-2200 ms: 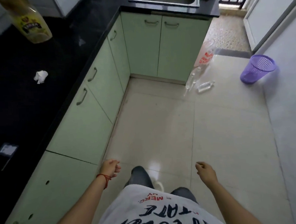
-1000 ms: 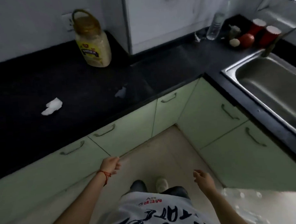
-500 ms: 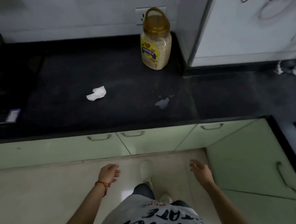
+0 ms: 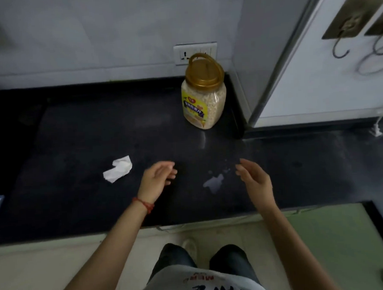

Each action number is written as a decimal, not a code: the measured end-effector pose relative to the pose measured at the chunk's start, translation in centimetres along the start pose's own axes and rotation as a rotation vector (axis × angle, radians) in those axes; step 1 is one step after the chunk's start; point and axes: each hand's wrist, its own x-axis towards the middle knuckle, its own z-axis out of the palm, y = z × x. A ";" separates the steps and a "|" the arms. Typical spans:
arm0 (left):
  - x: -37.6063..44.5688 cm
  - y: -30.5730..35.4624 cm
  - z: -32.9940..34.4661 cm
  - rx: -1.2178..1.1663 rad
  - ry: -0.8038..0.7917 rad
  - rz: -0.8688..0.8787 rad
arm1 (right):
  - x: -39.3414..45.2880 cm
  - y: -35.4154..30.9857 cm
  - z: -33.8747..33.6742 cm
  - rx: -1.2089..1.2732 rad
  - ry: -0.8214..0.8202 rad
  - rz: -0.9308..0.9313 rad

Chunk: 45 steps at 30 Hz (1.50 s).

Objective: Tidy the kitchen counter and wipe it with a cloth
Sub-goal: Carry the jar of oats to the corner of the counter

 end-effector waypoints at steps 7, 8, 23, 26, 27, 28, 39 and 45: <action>11.9 5.4 3.4 -0.062 0.108 0.004 | 8.7 -2.8 4.0 -0.085 -0.018 0.043; 13.6 5.9 3.5 -0.071 0.125 -0.003 | 10.0 -3.2 4.2 -0.083 -0.017 0.051; 22.1 8.8 6.2 -0.172 -0.050 -0.044 | 19.9 -4.6 8.8 -0.191 -0.106 -0.057; 20.8 6.4 5.5 -0.099 -0.045 -0.013 | 20.2 -4.2 8.7 -0.168 -0.142 -0.058; 20.1 5.8 5.3 -0.075 -0.055 0.007 | 20.4 -4.2 8.5 -0.154 -0.179 -0.057; 19.5 5.2 5.1 -0.060 -0.064 0.031 | 20.5 -4.1 8.2 -0.148 -0.220 -0.056; 21.3 5.5 3.1 0.164 -0.387 0.102 | 22.3 -4.5 6.0 -0.230 -0.477 -0.055; 19.6 4.7 2.8 0.186 -0.359 0.152 | 20.6 -4.9 5.0 -0.254 -0.470 -0.050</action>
